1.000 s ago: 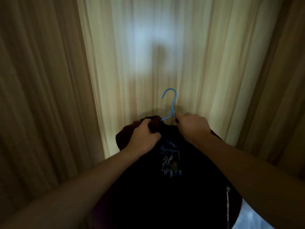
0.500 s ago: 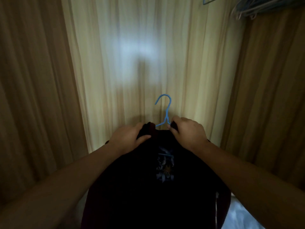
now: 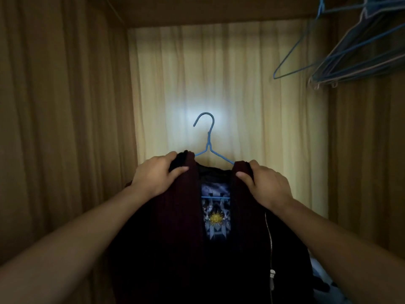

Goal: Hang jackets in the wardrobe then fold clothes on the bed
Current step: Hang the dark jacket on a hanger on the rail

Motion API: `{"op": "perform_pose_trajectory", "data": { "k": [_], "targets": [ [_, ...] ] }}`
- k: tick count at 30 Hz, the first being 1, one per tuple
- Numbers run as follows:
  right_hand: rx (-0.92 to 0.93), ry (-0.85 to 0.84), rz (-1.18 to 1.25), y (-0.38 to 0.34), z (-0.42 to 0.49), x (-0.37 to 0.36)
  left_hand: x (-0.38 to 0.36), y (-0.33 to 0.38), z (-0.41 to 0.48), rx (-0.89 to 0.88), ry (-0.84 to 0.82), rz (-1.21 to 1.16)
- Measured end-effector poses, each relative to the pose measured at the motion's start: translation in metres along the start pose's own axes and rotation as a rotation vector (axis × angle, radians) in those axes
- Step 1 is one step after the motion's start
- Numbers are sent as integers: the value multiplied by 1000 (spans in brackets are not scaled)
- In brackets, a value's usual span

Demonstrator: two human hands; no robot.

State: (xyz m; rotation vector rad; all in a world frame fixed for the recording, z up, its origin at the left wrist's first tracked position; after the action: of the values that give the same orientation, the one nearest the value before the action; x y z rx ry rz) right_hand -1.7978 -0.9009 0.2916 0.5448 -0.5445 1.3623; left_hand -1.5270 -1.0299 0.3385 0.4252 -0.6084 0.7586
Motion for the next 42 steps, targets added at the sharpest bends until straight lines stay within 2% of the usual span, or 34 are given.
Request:
{"op": "perform_pose_trajectory", "data": {
  "k": [3, 8, 14, 24, 31, 37, 42],
  "targets": [
    [43, 100, -51, -18, 37, 18, 24, -7, 11, 11, -14, 59],
    [72, 248, -102, -39, 99, 35, 75, 2, 37, 46, 56, 242],
    [136, 368, -32, -60, 159, 56, 134, 21, 73, 58, 98, 455],
    [106, 353, 357, -95, 274, 59, 211, 23, 138, 152, 195, 687],
    [49, 318, 548, -111, 343, 50, 237, 23, 206, 166, 127, 823],
    [14, 320, 611, -114, 388, 51, 246, 18, 253, 120, 135, 926],
    [35, 330, 587, -121, 416, 59, 255, 10, 267, 165, 141, 942]
  ]
}}
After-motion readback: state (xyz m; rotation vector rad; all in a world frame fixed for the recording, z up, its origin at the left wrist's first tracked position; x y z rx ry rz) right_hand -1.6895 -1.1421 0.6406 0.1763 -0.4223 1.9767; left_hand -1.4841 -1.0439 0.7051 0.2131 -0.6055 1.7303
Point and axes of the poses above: each hand's wrist, its own z-axis towards the middle knuckle, its own x-axis out of the back of the hand, y = z × x, the point moved 3 cm from there along z, towards the middle knuckle, and after that the axes turned 11 degrees about x, right-handed, at the moved point
